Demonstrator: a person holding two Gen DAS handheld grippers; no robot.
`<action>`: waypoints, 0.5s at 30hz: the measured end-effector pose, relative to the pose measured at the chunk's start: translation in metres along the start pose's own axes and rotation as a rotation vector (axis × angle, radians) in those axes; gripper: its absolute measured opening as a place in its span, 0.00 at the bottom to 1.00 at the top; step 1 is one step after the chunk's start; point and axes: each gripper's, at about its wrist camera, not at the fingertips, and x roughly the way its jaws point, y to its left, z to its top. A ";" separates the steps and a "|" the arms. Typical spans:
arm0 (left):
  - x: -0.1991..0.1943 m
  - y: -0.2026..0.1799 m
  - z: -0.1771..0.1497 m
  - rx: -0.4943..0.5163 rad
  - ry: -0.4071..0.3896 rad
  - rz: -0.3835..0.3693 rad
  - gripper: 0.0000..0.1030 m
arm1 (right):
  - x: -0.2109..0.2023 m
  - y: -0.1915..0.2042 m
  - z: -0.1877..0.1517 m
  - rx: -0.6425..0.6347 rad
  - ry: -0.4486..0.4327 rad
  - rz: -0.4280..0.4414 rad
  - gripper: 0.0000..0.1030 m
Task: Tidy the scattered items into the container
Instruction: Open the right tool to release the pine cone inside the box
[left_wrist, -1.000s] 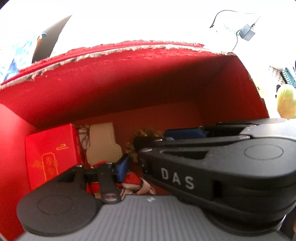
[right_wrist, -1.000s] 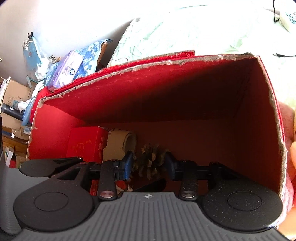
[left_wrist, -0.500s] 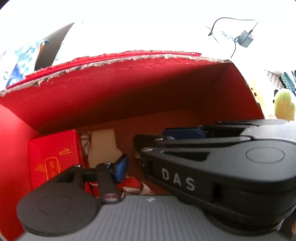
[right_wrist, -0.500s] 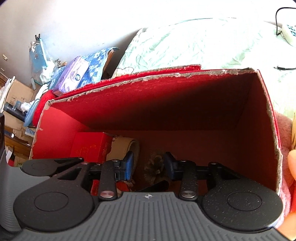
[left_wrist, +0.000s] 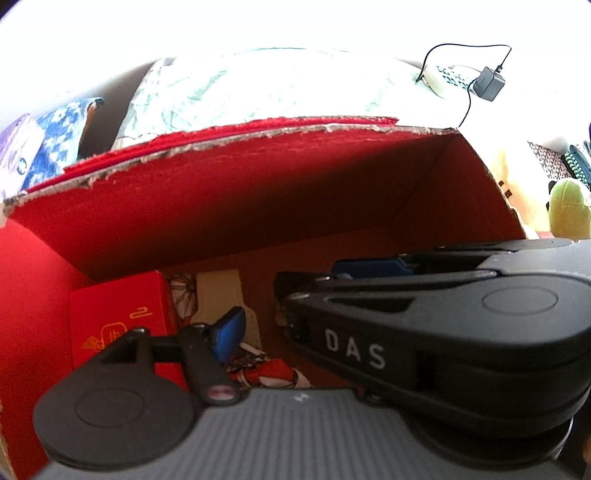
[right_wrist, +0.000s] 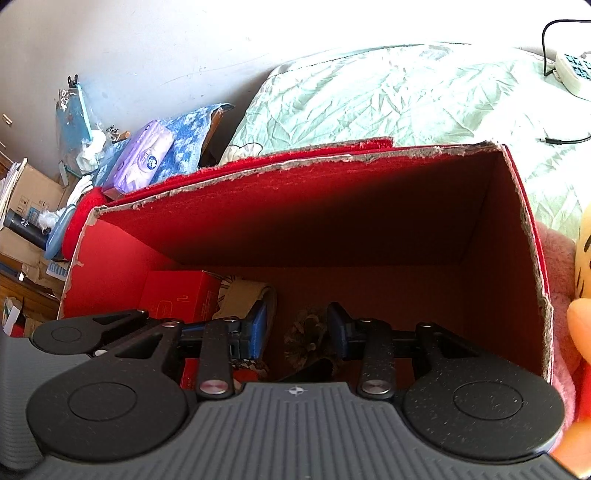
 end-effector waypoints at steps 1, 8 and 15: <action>0.000 0.000 0.000 0.000 0.000 0.000 0.67 | 0.000 0.000 0.000 0.000 -0.002 0.000 0.40; -0.002 0.006 -0.007 0.005 -0.010 -0.001 0.69 | -0.002 0.001 -0.002 0.001 -0.019 -0.003 0.40; -0.006 0.005 -0.008 -0.002 -0.052 0.013 0.80 | -0.006 0.000 -0.003 0.032 -0.048 -0.042 0.40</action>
